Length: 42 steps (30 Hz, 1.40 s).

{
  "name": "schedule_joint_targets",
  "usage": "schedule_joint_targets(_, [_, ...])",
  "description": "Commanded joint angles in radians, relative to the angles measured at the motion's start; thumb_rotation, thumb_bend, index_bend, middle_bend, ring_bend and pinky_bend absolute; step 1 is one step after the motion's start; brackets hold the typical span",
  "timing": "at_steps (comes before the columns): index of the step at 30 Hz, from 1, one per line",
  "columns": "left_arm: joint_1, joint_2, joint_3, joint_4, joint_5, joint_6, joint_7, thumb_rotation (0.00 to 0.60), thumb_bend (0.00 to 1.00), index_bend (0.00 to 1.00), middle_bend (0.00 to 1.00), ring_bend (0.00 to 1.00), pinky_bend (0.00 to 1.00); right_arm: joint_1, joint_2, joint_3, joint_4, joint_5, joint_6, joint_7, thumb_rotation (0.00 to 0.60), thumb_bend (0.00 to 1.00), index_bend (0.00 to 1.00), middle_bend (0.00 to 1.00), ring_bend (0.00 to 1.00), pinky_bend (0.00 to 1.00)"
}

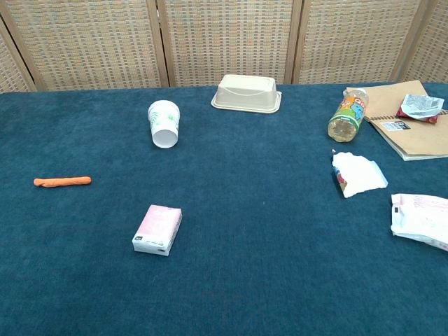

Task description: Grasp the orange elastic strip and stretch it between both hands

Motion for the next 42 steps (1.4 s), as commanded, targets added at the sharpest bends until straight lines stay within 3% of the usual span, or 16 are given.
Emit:
schedule_joint_targets(1, [0.001,0.001,0.002,-0.003,-0.001,-0.003,0.001,0.6,0.0,0.0,0.0,0.0,0.0,0.0,-0.001,0.0,0.001,-0.001,-0.001,0.001,0.6,0.0,0.0,0.0,0.0,0.0])
schedule_joint_targets(6, [-0.007,0.001,0.006,-0.007,-0.001,-0.023,0.005,0.6,0.0,0.0,0.0,0.0,0.0,0.0,-0.002,-0.001,0.004,0.001,-0.004,0.007,0.6,0.0,0.0,0.0,0.0,0.0])
schedule_joint_targets(10, [-0.051,-0.012,-0.016,0.001,-0.037,-0.097,-0.007,0.6,0.01,0.0,0.0,0.0,0.0,0.002,-0.002,0.0,0.003,-0.002,-0.004,0.013,0.6,0.0,0.0,0.0,0.0,0.0])
schedule_joint_targets(20, [-0.247,-0.139,-0.104,0.159,-0.211,-0.408,0.026,0.6,0.29,0.27,0.0,0.0,0.0,0.012,-0.006,0.007,0.01,0.017,-0.029,0.018,0.6,0.0,0.0,0.0,0.0,0.0])
schedule_joint_targets(27, [-0.334,-0.246,-0.117,0.295,-0.285,-0.55,0.067,0.6,0.36,0.33,0.0,0.0,0.0,0.017,-0.008,0.012,0.019,0.034,-0.044,0.024,0.6,0.0,0.0,0.0,0.0,0.0])
schedule_joint_targets(33, [-0.374,-0.308,-0.122,0.354,-0.337,-0.595,0.126,0.6,0.4,0.4,0.0,0.0,0.0,0.02,-0.011,0.011,0.025,0.04,-0.055,0.029,0.6,0.0,0.0,0.0,0.0,0.0])
schedule_joint_targets(42, [-0.435,-0.39,-0.147,0.42,-0.42,-0.642,0.176,0.6,0.45,0.42,0.0,0.0,0.0,0.023,-0.014,0.009,0.032,0.048,-0.068,0.037,0.6,0.0,0.0,0.0,0.0,0.0])
